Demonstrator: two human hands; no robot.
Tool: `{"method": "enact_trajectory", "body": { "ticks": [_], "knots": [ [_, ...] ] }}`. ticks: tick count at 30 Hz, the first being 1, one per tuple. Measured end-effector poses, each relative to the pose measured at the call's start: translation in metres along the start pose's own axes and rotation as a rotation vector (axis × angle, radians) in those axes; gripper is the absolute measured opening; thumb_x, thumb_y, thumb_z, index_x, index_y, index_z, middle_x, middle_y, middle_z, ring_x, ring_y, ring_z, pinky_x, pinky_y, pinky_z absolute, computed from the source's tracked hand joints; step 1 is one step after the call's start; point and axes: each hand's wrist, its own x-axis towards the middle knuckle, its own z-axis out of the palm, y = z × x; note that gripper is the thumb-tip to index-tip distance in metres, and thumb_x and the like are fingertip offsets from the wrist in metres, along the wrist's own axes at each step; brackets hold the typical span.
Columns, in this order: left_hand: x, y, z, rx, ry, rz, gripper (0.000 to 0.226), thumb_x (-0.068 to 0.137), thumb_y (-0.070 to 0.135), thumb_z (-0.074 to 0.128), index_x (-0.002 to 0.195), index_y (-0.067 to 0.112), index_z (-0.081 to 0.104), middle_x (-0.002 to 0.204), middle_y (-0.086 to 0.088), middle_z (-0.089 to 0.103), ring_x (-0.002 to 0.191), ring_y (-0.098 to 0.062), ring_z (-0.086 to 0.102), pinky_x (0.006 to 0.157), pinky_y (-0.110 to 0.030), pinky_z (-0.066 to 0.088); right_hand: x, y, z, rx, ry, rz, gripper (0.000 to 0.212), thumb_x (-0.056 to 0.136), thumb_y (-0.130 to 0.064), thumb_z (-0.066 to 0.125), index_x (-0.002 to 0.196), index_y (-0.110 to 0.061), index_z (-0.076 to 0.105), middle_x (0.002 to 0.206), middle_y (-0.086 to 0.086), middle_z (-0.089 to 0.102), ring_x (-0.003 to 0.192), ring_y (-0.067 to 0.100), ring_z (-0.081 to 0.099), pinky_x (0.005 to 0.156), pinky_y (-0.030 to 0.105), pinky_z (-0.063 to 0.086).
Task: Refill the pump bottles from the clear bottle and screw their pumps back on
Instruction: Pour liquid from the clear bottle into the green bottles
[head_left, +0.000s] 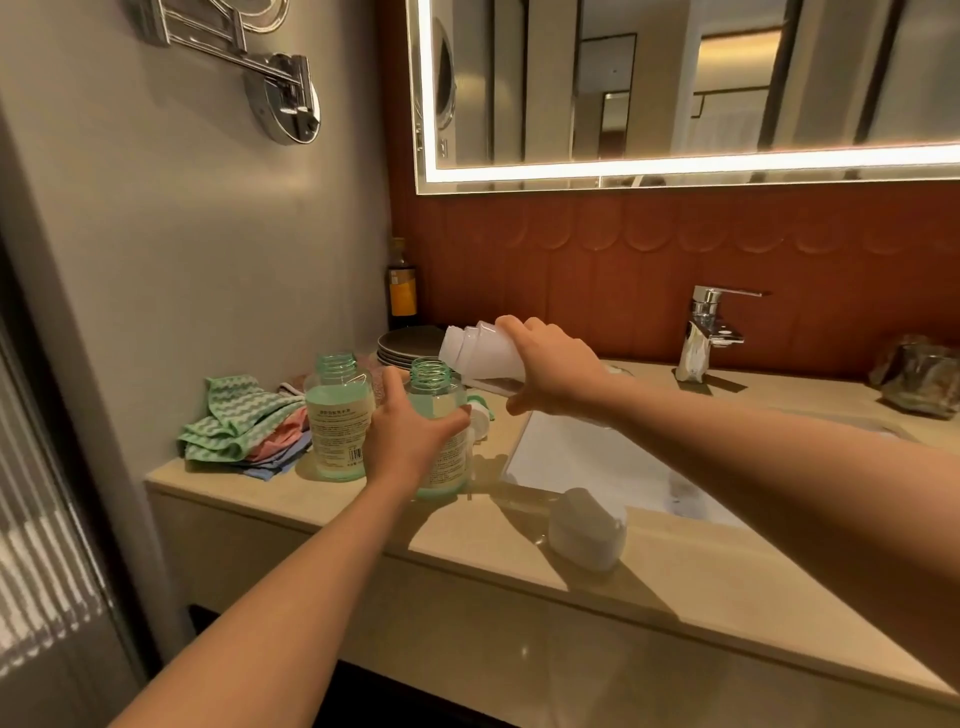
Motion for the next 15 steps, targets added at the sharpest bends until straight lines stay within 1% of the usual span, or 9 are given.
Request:
{"method": "enact_trajectory", "body": {
  "ticks": [4, 7, 11, 15],
  "knots": [
    [0.0, 0.0, 0.0, 0.001, -0.004, -0.005, 0.068, 0.068, 0.048, 0.075, 0.114, 0.027, 0.029, 0.097, 0.001, 0.054, 0.081, -0.024, 0.059, 0.064, -0.039, 0.056, 0.002, -0.001, -0.005, -0.05, -0.016, -0.013, 0.086, 0.066, -0.029, 0.081, 0.135, -0.024, 0.03, 0.12, 0.005, 0.05, 0.108, 0.023, 0.048, 0.089, 0.041, 0.048],
    [0.0, 0.001, 0.0, 0.005, -0.007, -0.012, 0.068, 0.069, 0.048, 0.074, 0.114, 0.026, 0.029, 0.098, -0.002, 0.056, 0.081, -0.026, 0.06, 0.064, -0.041, 0.057, 0.002, 0.0, -0.006, -0.071, -0.013, -0.026, 0.086, 0.065, -0.029, 0.081, 0.135, -0.024, 0.03, 0.119, 0.005, 0.05, 0.107, 0.022, 0.048, 0.087, 0.039, 0.048],
    [-0.001, 0.001, 0.0, 0.009, -0.002, -0.026, 0.069, 0.069, 0.049, 0.074, 0.115, 0.026, 0.029, 0.096, 0.0, 0.054, 0.081, -0.025, 0.059, 0.066, -0.042, 0.056, 0.003, -0.001, -0.009, -0.09, -0.016, -0.043, 0.085, 0.066, -0.029, 0.08, 0.136, -0.024, 0.031, 0.12, 0.005, 0.05, 0.107, 0.022, 0.048, 0.088, 0.039, 0.048],
    [0.0, 0.0, 0.0, 0.005, 0.003, -0.014, 0.068, 0.069, 0.048, 0.074, 0.115, 0.026, 0.029, 0.094, 0.002, 0.053, 0.079, -0.022, 0.058, 0.062, -0.038, 0.055, 0.005, -0.001, -0.012, -0.116, -0.021, -0.056, 0.085, 0.068, -0.029, 0.08, 0.136, -0.024, 0.03, 0.12, 0.005, 0.05, 0.107, 0.022, 0.048, 0.086, 0.036, 0.046]
  ]
}}
